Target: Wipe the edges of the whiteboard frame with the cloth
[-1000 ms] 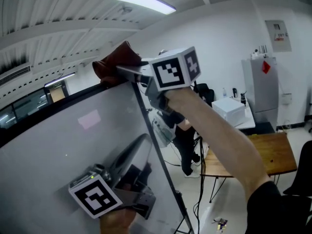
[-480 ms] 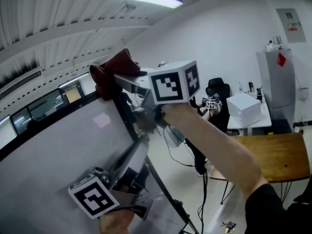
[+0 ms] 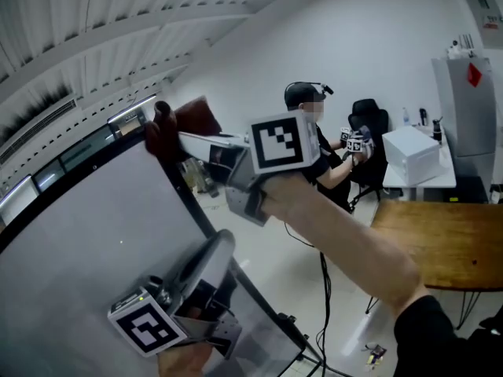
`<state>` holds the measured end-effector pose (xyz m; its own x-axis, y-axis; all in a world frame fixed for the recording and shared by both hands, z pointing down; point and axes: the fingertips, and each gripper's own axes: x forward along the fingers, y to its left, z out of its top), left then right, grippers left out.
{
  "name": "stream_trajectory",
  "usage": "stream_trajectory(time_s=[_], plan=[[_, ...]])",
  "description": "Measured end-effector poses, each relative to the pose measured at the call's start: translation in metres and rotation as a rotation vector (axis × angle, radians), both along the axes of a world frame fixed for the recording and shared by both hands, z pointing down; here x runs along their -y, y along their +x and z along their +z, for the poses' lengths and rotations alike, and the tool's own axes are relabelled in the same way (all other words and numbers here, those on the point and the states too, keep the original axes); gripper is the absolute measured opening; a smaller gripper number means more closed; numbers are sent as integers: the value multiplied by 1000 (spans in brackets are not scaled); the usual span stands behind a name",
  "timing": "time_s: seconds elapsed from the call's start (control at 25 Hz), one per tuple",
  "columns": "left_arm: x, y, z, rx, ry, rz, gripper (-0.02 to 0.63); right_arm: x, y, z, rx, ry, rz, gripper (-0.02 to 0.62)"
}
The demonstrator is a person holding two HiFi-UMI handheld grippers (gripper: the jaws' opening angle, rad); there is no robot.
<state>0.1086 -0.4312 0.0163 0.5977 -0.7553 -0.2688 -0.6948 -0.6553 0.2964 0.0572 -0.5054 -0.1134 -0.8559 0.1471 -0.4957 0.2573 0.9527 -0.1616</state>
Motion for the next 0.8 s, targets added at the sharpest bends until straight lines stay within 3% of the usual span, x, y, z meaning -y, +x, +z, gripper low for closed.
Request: stream_trajectory(time_s=[0.28,0.52,0.8], plan=[[2,4,21,-39,-50,13,-4,-4,6,25,-25,67,29,86],[2,11,33,-24,-74,45,-3,-9,10,51,-94,175,146,86],[5,16,53,-29,-112,73,-3,-10,9,98,-166,199,160,86]])
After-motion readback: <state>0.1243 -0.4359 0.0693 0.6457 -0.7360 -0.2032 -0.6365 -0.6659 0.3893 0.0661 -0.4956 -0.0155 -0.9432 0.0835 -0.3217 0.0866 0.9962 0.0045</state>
